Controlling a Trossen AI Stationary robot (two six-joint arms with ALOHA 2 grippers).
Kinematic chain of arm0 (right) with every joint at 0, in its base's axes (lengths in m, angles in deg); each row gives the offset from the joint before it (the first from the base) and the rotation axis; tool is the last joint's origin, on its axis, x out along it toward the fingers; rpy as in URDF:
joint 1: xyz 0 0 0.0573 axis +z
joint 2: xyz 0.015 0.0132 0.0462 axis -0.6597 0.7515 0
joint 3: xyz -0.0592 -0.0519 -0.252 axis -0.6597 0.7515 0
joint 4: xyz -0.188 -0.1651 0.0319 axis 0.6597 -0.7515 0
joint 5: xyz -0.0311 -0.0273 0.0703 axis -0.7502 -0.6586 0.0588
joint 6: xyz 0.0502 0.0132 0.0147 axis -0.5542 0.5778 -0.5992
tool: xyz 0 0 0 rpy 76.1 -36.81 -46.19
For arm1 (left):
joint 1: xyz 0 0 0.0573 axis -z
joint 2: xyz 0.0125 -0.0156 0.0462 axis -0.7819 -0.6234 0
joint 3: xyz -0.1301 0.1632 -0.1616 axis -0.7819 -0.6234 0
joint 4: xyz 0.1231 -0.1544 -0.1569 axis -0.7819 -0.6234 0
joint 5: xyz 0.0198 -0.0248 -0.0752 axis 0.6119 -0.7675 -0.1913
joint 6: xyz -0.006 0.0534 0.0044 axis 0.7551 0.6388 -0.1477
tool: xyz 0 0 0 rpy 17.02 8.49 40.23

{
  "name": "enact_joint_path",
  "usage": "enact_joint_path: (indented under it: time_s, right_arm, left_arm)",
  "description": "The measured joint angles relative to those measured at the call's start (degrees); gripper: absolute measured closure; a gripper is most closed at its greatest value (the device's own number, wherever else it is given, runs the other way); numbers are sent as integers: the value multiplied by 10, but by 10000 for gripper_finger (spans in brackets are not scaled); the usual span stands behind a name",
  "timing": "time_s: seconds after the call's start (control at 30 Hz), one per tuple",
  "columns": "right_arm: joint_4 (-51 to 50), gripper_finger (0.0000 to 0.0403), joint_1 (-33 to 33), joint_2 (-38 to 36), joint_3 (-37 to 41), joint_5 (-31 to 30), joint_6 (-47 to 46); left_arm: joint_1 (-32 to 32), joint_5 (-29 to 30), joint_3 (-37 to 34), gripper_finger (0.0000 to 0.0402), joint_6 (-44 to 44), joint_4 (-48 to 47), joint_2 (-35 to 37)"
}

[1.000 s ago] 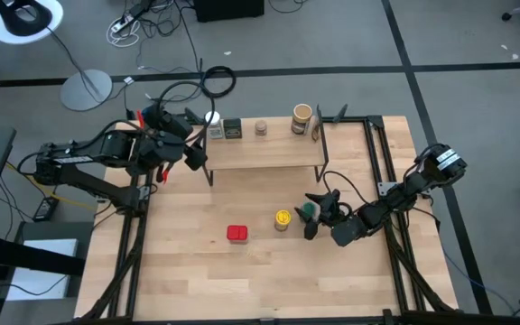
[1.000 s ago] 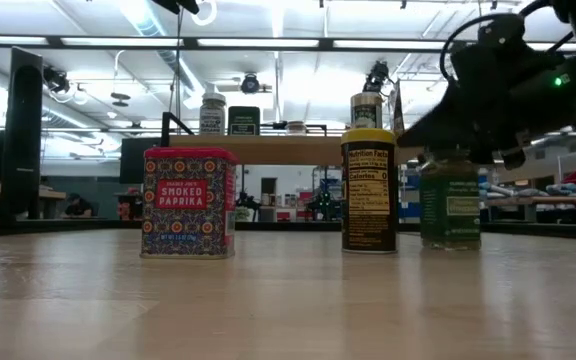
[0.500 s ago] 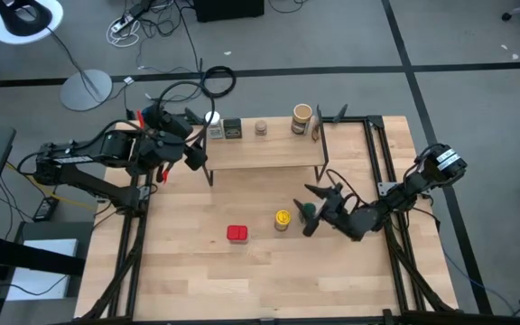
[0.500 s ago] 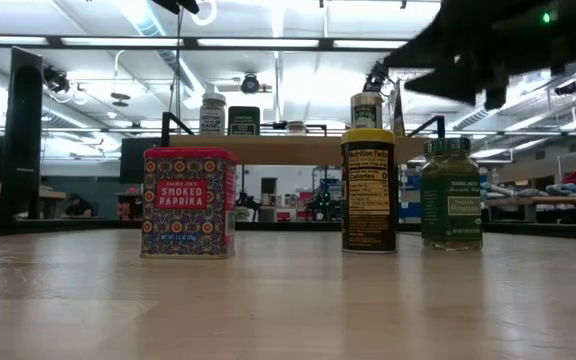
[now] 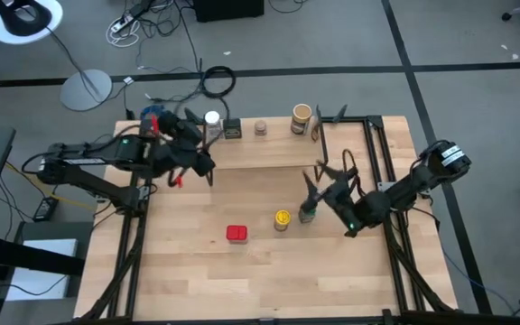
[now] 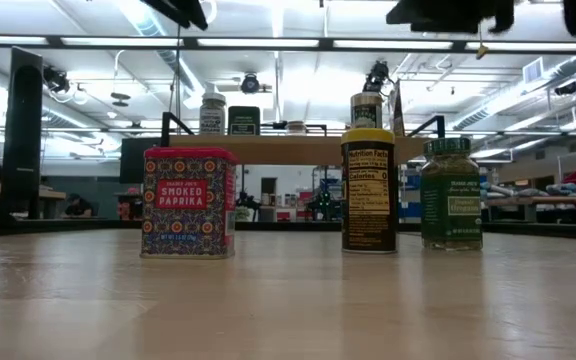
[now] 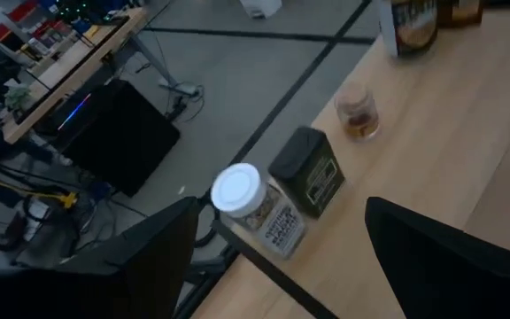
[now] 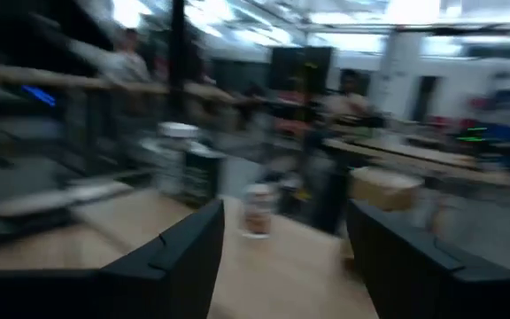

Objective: Shelf spices
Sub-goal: Remove the white seasoning bottle from the shelf

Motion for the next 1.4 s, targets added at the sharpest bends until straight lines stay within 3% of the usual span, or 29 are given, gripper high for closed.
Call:
enact_joint_path:
  time_s: [0.1,0.43,0.6,0.8,0.9,1.13,1.27,1.4]
  right_arm:
    - [-3,163,-33,-11,-36,-60,89]
    - [-14,188,-126,-21,-52,-65,85]
    - [-17,203,-131,-20,-52,-61,80]
    - [-17,215,-102,-20,-52,-39,80]
    - [-17,217,-89,-20,-53,-36,97]
    - [-17,219,-76,-20,-83,-22,139]
    - [-25,223,-76,-20,-86,-17,145]
    - [-29,226,-77,-20,-86,-12,146]
  left_arm:
    - [-3,13,-18,71,1,5,-6]
    - [-8,15,-59,71,1,54,-2]
    - [-33,4,-59,80,60,62,4]
    - [-123,-181,-59,118,168,115,8]
    - [-173,-245,-50,130,217,131,9]
    - [-285,-408,8,114,256,119,8]
    - [-332,-465,27,87,240,107,-3]
    - [-361,-472,30,60,221,69,-35]
